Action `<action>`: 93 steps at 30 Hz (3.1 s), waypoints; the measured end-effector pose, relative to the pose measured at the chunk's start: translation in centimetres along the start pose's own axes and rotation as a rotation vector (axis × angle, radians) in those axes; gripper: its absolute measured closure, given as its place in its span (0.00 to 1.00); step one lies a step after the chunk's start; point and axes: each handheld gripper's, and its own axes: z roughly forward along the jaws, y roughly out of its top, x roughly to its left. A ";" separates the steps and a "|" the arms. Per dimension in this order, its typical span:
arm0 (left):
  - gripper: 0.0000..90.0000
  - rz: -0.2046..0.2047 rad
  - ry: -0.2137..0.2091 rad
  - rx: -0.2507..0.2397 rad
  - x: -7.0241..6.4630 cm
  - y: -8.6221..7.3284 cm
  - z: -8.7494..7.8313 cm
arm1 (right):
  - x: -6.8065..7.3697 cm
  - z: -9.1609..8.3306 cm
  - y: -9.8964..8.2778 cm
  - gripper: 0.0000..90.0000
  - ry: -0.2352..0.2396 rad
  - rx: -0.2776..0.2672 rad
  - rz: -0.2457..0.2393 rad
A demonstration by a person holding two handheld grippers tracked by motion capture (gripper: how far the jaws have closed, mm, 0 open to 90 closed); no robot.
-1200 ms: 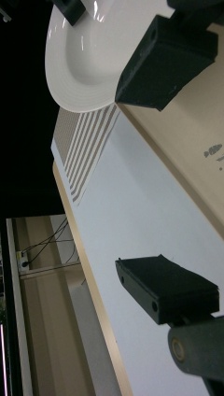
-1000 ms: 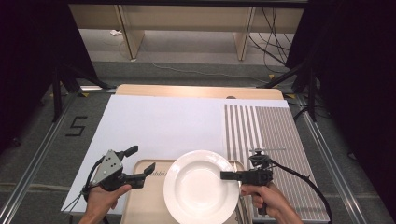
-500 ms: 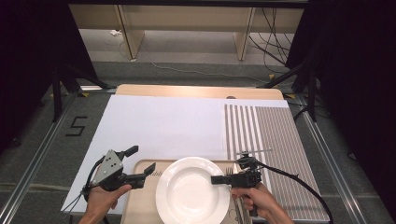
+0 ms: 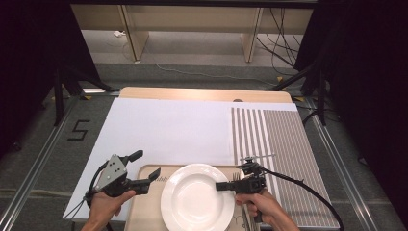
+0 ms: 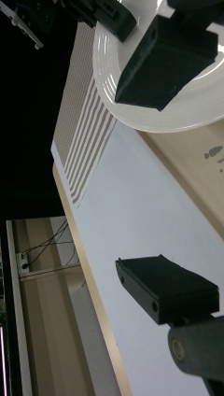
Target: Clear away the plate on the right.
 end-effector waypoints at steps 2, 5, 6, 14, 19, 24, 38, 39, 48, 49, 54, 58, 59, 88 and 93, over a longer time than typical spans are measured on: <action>0.18 -0.002 0.001 -0.001 0.0 0.0 0.0 | 0.0 0.3 -0.1 0.91 -0.014 0.004 0.004; 0.18 0.001 0.001 -0.001 0.0 0.0 0.0 | -0.3 0.6 -0.1 0.91 -0.015 0.019 0.002; 0.18 0.000 0.000 -0.001 0.0 0.0 0.0 | -0.3 0.6 -0.1 0.91 -0.010 0.017 0.002; 0.18 -0.001 0.000 -0.002 0.0 0.0 -0.1 | -0.4 0.6 0.0 0.91 -0.012 0.031 -0.004; 0.18 -0.001 -0.001 -0.001 0.0 0.0 0.0 | -0.5 0.6 0.0 0.88 -0.024 0.048 -0.017; 0.18 -0.001 -0.003 -0.001 0.0 0.0 0.0 | -0.5 0.7 -0.1 0.85 -0.060 0.074 -0.017; 0.18 0.000 -0.004 -0.001 -0.1 0.0 0.0 | -0.5 1.3 -0.4 0.69 -0.235 0.108 -0.220; 0.18 0.001 -0.004 -0.001 -0.1 0.0 0.0 | -0.5 1.3 -0.4 0.67 -0.243 0.113 -0.220; 0.18 0.001 -0.005 -0.001 -0.1 0.0 0.0 | 0.1 -0.6 -0.1 0.49 -0.241 0.044 -0.268; 0.18 0.001 -0.005 0.000 -0.1 0.0 0.0 | 0.4 -1.0 -0.1 0.46 -0.250 0.023 -0.272; 0.18 0.000 -0.006 0.000 -0.1 0.0 0.0 | 0.8 -2.3 -0.2 0.35 -0.251 -0.039 -0.301; 0.18 -0.002 -0.008 0.002 -0.1 0.0 0.0 | 1.3 -3.1 -0.4 0.29 -0.243 -0.097 -0.323; 0.18 -0.002 -0.008 0.002 -0.1 0.0 0.0 | 1.4 -3.2 -0.4 0.28 -0.236 -0.113 -0.331; 0.18 -0.026 -0.026 0.002 0.0 -0.2 0.1 | 3.5 -6.4 -2.9 0.19 -0.334 -0.514 -0.485; 0.18 -0.029 -0.016 0.003 0.0 -0.2 0.0 | 3.6 -6.2 -3.3 0.18 -0.345 -0.495 -0.497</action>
